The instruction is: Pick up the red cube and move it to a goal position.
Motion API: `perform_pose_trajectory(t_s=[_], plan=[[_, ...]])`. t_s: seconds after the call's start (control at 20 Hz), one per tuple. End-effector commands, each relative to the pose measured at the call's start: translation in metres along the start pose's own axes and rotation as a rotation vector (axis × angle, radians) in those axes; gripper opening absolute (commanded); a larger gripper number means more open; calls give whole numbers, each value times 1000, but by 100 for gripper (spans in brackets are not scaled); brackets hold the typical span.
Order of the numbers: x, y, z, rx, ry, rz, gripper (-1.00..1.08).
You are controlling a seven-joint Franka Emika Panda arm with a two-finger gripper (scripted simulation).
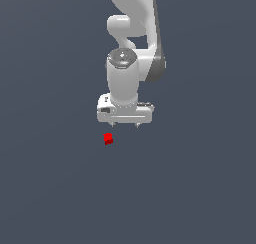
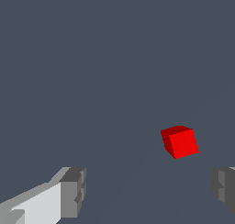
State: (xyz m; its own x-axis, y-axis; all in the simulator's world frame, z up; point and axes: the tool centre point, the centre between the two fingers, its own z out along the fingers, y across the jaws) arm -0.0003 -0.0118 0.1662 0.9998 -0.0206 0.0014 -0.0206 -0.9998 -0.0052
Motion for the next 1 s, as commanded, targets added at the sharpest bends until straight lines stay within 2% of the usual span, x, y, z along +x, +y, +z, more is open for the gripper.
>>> perform_pose_trajectory(t_s=[0.0, 0.45, 0.95], plan=[[0, 0, 0, 0, 0, 0, 100], [-4, 12, 20, -1, 0, -38, 100], [-15, 53, 87, -2, -1, -163, 100]])
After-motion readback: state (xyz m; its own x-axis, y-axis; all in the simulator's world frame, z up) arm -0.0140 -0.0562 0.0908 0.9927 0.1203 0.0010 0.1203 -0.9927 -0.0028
